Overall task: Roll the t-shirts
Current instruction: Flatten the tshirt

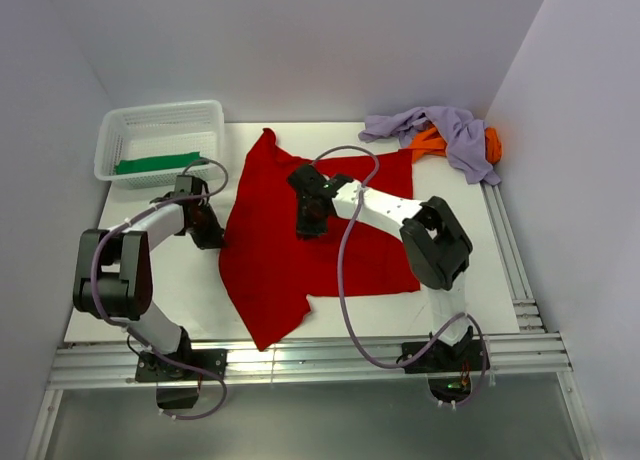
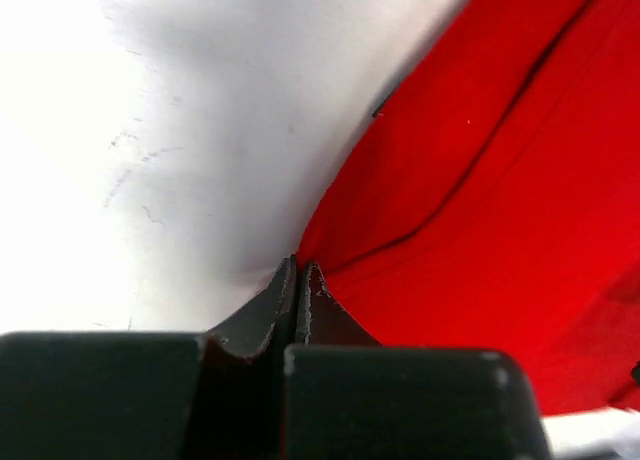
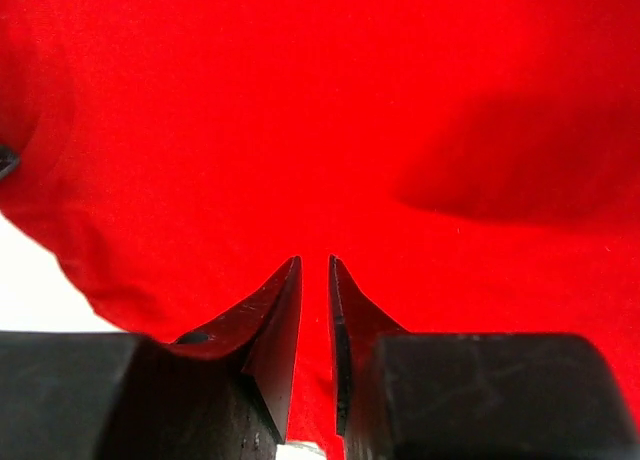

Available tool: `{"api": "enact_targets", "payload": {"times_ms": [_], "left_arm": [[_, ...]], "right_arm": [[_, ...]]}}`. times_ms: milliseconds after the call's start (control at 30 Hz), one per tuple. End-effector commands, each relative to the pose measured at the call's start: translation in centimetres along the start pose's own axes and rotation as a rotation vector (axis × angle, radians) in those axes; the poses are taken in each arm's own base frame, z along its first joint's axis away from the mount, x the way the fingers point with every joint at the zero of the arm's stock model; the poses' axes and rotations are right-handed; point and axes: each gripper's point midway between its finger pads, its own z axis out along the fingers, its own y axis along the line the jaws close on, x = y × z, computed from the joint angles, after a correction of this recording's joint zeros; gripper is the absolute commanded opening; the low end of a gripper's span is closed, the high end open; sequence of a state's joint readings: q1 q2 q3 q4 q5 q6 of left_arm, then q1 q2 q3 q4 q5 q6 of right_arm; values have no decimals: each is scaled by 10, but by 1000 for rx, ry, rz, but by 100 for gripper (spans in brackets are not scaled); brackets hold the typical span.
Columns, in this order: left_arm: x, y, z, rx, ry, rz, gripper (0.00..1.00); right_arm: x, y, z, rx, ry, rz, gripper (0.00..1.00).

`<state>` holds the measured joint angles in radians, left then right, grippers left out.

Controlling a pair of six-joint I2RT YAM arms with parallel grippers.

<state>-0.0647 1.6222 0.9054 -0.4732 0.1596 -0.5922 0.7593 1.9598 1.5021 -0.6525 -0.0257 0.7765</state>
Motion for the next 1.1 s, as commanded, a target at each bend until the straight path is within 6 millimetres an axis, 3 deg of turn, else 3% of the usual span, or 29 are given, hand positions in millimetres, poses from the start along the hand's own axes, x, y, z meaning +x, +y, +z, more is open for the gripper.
{"api": "enact_targets", "payload": {"times_ms": [0, 167, 200, 267, 367, 433, 467, 500, 567, 667, 800, 900, 1067], "left_arm": [[-15, -17, -13, -65, -113, 113, 0], [-17, -38, -35, -197, -236, 242, 0], [-12, -58, -40, -183, -259, 285, 0], [-6, -68, -46, -214, -281, 330, 0], [23, -106, -50, -169, -266, 435, 7], [52, -132, -51, -95, -235, 531, 37], [66, -141, -51, -46, -197, 566, 58], [78, -144, -53, -28, -180, 581, 68], [79, -149, -65, 25, -192, 570, 86], [65, -146, -87, 142, -184, 484, 90], [-2, -99, -99, 166, -221, 280, 90], [-31, -80, -104, 163, -251, 218, 90], [-57, -63, -105, 254, -214, 90, 88]], "right_arm": [[-4, 9, 2, -31, 22, 22, 24], [12, -4, 15, 0, 77, 49, 20], [20, -11, 16, 10, 91, 61, 19], [21, -18, 16, 0, 89, 90, 19], [25, -35, 15, -7, 89, 146, 18], [26, -44, 14, -4, 87, 162, 18], [24, -48, 13, 3, 83, 169, 18], [22, -47, 12, -1, 78, 164, 18], [16, -45, 9, -6, 65, 163, 18], [9, -35, 3, -45, 44, 154, 22], [-1, -12, -9, -113, -5, 90, 28], [-1, 19, -14, -192, -28, 27, 31], [-3, 65, -16, -331, -37, -15, 39]]}}
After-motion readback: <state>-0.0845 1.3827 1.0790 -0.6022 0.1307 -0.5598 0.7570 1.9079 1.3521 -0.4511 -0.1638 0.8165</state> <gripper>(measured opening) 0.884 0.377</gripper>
